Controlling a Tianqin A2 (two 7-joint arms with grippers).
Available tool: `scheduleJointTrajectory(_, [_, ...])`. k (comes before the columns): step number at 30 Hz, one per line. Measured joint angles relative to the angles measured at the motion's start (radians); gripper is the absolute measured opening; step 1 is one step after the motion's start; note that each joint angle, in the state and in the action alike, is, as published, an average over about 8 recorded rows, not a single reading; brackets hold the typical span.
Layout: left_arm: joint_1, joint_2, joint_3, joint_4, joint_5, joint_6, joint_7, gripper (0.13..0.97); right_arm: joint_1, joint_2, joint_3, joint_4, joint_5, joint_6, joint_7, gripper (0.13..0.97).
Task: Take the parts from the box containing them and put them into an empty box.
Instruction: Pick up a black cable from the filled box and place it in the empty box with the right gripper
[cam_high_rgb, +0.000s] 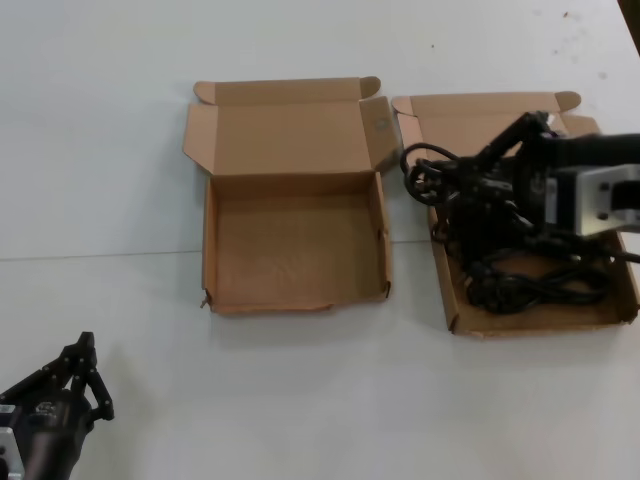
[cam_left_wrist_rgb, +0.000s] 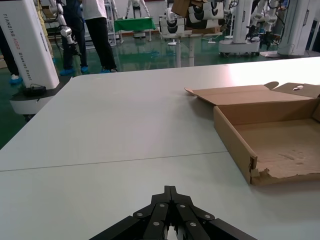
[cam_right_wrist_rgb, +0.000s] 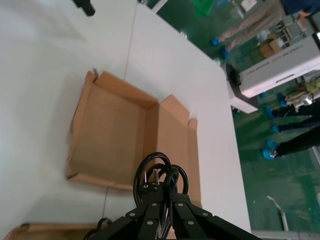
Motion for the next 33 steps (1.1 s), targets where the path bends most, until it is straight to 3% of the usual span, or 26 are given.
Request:
scheduleJointTrajectory(16, [0.000, 0.000, 0.000, 0.000, 0.000, 0.000, 0.000, 0.156, 0.054, -0.129, -0.104, -0.107, 0.037, 0.137, 0.000, 0.159])
scheduleJointTrajectory(33, [0.000, 0.000, 0.000, 0.000, 0.000, 0.000, 0.000, 0.156, -0.003, -0.140, -0.261, -0.251, 0.137, 0.407, 0.000, 0.159])
